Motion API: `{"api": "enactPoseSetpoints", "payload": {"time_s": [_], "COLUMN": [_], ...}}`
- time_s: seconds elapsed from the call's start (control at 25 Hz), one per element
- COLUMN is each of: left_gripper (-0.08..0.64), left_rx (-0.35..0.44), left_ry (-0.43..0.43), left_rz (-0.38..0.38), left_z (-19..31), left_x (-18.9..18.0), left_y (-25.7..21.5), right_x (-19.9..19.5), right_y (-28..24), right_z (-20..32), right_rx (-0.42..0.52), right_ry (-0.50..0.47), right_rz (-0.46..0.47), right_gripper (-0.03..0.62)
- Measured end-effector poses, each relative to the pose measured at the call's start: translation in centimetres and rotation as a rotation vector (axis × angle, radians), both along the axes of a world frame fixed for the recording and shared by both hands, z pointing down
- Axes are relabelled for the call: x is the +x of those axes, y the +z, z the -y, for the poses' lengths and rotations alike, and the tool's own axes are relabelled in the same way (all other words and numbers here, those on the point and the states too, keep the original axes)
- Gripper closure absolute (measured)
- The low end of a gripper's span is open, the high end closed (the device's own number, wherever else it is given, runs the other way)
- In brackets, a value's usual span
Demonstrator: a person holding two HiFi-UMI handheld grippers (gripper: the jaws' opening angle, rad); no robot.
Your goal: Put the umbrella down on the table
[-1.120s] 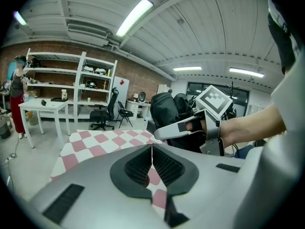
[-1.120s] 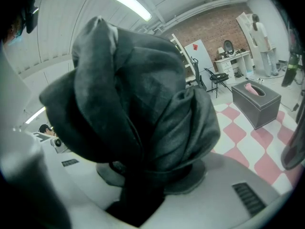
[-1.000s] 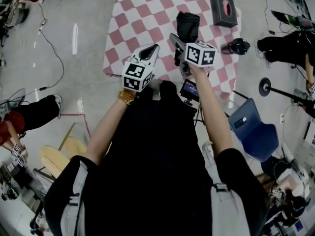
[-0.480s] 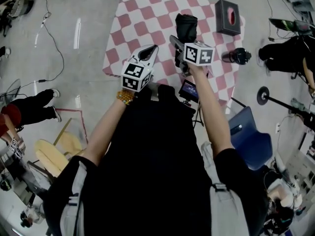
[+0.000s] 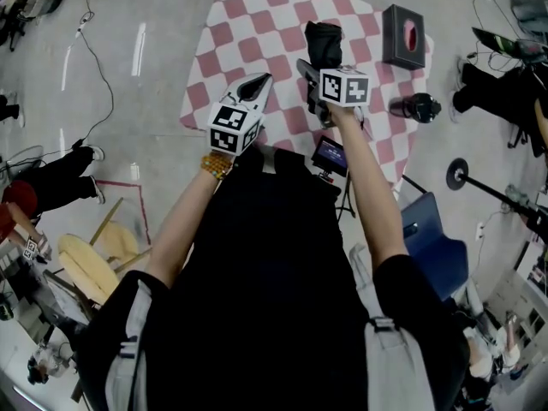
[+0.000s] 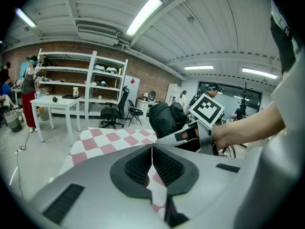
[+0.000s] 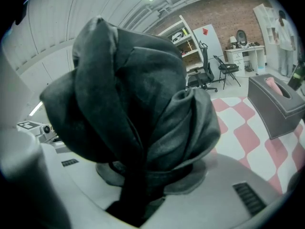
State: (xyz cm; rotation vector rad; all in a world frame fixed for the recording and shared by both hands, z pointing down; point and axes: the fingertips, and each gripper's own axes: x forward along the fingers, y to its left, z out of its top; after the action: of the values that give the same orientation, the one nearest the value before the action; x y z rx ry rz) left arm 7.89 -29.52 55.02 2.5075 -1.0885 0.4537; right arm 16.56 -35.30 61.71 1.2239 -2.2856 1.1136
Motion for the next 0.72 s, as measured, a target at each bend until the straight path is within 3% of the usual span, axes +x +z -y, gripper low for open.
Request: {"api": "enactPoseSetpoints", "payload": {"time_s": [0.72], "left_gripper": [0.545], "left_rx": [-0.026], "left_ry": [-0.044], "left_rz": [0.004], "left_z": [2.1], "left_x": [-1.4], "left_y": [0.9], "right_x": [-0.7], "right_y": [3.4], "right_z": [3.0], "right_rx": [-0.089], "right_ry": [-0.048], "right_rz": [-0.042], "right_gripper": [0.423]}}
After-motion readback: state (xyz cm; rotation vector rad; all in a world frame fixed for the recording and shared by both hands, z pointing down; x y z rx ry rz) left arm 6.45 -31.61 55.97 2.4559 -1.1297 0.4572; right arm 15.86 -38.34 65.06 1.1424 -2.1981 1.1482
